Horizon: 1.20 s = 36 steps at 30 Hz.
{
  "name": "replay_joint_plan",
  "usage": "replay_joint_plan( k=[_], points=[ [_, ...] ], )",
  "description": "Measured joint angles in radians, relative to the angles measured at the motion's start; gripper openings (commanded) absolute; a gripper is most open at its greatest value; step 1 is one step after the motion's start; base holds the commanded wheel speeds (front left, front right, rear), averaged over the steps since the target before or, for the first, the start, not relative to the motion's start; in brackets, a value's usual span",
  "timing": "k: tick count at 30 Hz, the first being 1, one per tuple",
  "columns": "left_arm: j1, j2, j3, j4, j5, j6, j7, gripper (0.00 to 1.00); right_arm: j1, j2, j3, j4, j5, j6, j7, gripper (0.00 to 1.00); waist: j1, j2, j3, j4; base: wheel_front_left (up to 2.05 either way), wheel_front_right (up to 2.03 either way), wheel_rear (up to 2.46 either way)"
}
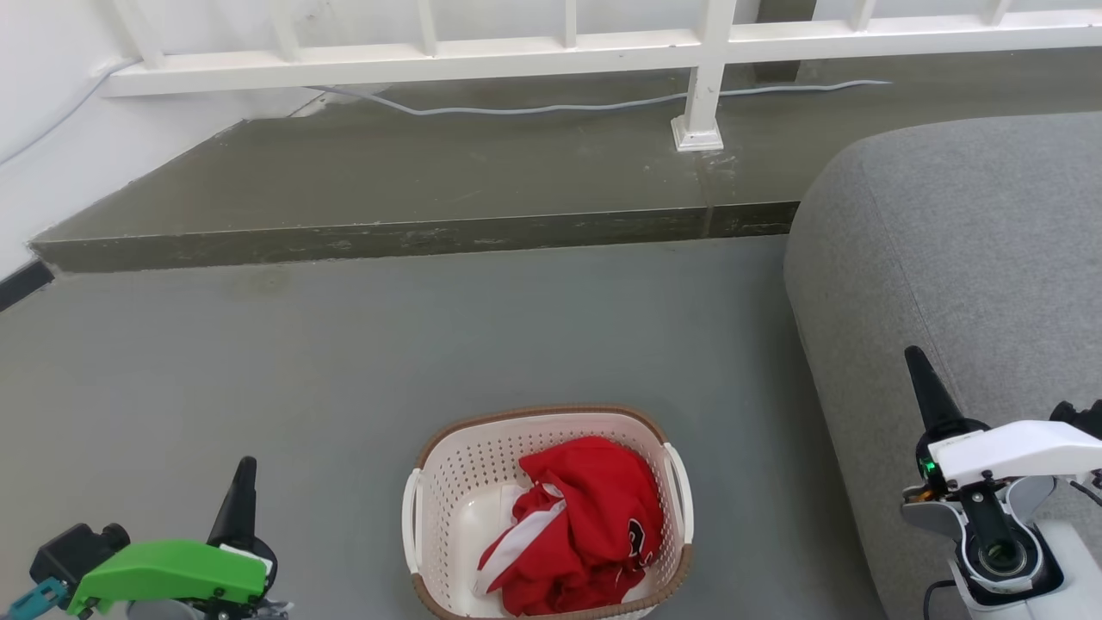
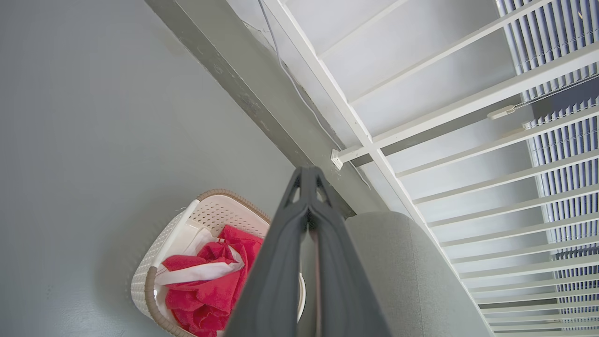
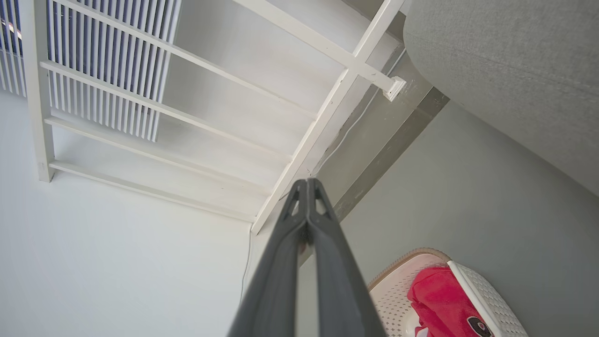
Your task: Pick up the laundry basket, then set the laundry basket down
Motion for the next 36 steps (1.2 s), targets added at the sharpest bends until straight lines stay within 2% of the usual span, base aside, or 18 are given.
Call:
replay_joint_plan(
  k=[36],
  points=[
    [-0.075, -0.027, 0.094, 0.075, -0.456, -0.096, 0.090, 0.00, -0.005, 0.084, -0.175, 0.040, 0.414, 0.088, 0.101, 0.00, 0.0000, 0.0000, -0.012, 0.031, 0.00, 0.00, 0.00]
  ],
)
